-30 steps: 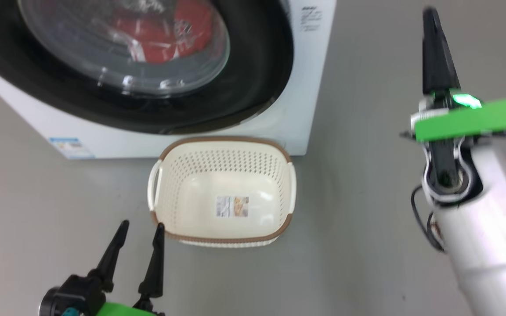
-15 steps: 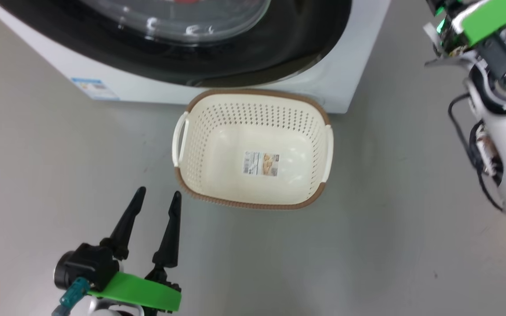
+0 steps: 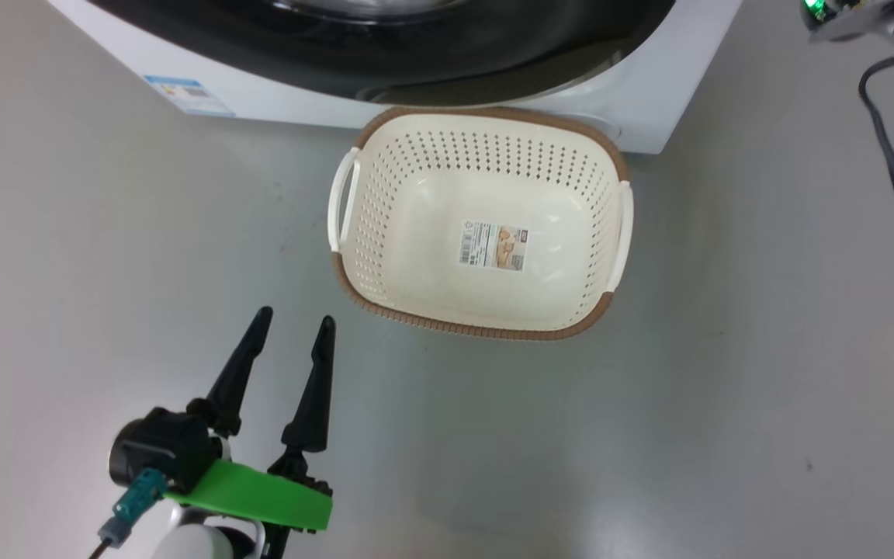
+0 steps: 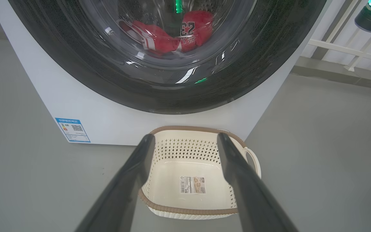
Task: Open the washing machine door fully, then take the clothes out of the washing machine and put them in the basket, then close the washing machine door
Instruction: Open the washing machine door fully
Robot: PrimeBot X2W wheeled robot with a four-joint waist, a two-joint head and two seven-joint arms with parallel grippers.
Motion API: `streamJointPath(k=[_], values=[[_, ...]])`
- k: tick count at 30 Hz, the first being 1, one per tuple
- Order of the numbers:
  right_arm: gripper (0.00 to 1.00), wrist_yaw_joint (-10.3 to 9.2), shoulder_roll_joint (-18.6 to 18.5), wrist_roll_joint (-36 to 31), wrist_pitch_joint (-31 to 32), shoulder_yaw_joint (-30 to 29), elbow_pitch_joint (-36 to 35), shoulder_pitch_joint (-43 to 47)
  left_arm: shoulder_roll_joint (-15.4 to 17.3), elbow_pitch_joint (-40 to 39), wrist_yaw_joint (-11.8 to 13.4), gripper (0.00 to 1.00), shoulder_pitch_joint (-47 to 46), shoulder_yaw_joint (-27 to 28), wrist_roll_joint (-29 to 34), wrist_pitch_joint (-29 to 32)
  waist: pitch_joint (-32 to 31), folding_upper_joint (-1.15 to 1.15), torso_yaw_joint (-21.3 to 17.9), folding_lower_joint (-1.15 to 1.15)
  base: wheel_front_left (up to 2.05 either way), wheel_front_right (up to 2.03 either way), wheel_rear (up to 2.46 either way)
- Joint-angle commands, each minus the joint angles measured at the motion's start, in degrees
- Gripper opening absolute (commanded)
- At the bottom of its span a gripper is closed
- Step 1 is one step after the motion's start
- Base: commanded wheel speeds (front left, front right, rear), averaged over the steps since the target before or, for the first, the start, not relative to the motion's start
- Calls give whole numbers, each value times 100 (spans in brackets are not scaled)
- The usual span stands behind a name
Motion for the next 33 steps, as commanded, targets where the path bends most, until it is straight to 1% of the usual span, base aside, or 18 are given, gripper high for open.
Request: streamJointPath(k=[1,9,15,33], values=[[0,3,87,0,97,26,-39,-192,88,-90,-32,100,-94,163,-84,-68,120,0,75,0,0,0,0],[0,3,166,-96,317,127,362,-591,88,-86,-32,100,-177,98,-161,-68,236,0,144,0,0,0,0],[0,3,232,-119,502,192,423,-600,88,-76,-32,100,-180,72,-191,-68,183,0,143,0,0,0,0],[0,3,421,-28,1046,289,45,532,88,-25,-32,100,150,121,-54,-68,-578,0,40,0,0,0,0]])
